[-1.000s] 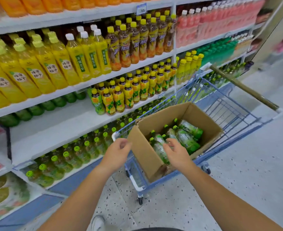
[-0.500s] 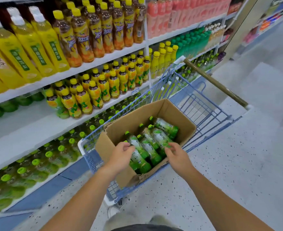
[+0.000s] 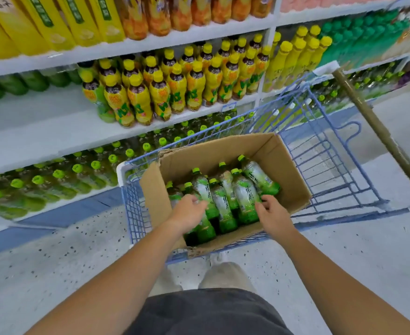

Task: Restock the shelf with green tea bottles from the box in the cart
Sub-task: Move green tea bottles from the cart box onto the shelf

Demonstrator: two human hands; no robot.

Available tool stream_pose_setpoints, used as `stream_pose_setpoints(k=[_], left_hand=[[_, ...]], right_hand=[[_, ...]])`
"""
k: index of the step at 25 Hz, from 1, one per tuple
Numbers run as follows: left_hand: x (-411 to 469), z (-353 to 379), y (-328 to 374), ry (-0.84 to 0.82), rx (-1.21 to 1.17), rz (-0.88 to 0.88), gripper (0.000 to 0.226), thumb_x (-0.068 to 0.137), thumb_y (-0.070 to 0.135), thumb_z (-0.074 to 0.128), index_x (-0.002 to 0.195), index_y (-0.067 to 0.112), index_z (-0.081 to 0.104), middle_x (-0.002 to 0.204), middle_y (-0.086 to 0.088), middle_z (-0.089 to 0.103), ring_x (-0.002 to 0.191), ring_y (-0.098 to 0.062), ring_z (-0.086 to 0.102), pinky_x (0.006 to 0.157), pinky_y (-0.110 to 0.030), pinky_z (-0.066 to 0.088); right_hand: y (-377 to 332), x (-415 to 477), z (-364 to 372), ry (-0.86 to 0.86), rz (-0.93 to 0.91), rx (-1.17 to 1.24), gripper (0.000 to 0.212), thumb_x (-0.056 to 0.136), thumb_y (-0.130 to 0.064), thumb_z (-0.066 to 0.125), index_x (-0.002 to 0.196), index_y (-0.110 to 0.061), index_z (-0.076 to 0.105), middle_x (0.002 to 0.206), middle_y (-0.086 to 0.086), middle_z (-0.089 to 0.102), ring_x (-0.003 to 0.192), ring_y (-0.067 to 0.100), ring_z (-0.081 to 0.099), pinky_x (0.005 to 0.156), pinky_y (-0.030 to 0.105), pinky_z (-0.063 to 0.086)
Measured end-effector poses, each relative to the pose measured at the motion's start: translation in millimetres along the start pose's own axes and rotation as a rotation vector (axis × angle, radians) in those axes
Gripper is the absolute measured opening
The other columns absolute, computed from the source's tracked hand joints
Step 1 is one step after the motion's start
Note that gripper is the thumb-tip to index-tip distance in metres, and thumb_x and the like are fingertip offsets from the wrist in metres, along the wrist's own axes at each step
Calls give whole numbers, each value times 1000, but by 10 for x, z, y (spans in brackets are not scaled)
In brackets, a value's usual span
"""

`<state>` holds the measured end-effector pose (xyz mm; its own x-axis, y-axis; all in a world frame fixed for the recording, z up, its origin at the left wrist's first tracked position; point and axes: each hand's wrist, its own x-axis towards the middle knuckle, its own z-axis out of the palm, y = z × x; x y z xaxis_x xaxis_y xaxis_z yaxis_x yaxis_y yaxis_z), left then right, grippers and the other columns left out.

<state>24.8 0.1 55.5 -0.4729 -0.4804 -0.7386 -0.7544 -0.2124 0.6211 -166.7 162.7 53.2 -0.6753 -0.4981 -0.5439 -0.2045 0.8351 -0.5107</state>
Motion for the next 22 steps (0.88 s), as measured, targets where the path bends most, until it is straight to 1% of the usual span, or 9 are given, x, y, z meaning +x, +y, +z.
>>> stream_pose_setpoints(k=[4,7,9,13,14,16,18,20,22], left_hand=[[83,281,-49,48,-8,-94,56,103,41,45,150,12,38,130,-12,60,101,-20,62,86,-33,47],[265,450,-118,79,-6,-152,30,102,31,47,124,12,56,83,-8,58,64,-19,51,65,-33,48],[385,511,-166,76,23,-238,36,103,30,48,124,3,56,75,-5,53,59,-17,48,56,-32,39],[621,702,-255,106,73,-355,28,101,23,51,75,14,51,69,-3,51,59,-16,46,54,-30,35],[679,741,-244,126,103,-366,24,100,21,52,77,13,51,72,-4,53,60,-17,49,54,-30,36],[785,785,-219,207,196,-365,15,98,19,53,103,6,56,92,-10,60,75,-23,61,59,-29,44],[916,783,-228,293,301,-333,39,99,19,53,132,1,45,122,-17,55,98,-32,66,73,-33,48],[1038,755,-247,345,348,-332,45,99,22,53,137,1,42,133,-17,48,101,-34,65,73,-35,47],[1153,762,-274,392,445,-350,41,98,31,57,128,3,51,126,-16,52,95,-31,65,69,-34,46]], right_hand=[[158,392,-82,-148,-29,-69,55,103,-42,44,150,-17,35,139,5,55,96,19,62,80,34,44],[251,715,-123,-247,-42,-150,56,103,-41,45,151,-14,35,140,8,55,87,10,59,76,31,42],[308,901,-138,-301,-25,-190,60,102,-42,47,152,-12,34,131,6,59,78,4,58,63,27,41],[463,1211,-64,-380,14,-250,62,101,-43,47,152,-9,32,102,-1,58,73,8,60,57,28,39],[489,1273,-27,-394,23,-270,62,101,-43,47,151,-10,32,101,-1,57,74,8,60,57,29,39],[532,1374,67,-434,36,-297,60,101,-41,48,150,-10,33,98,-1,59,73,9,60,56,29,40],[565,1472,165,-474,41,-304,62,101,-38,50,152,-10,29,93,1,62,67,12,62,52,28,41],[574,1572,245,-484,40,-299,64,100,-37,52,153,-10,28,89,3,63,62,14,62,51,28,41],[587,1670,324,-466,56,-289,62,99,-37,54,150,-9,32,84,1,60,59,12,58,49,27,39]])
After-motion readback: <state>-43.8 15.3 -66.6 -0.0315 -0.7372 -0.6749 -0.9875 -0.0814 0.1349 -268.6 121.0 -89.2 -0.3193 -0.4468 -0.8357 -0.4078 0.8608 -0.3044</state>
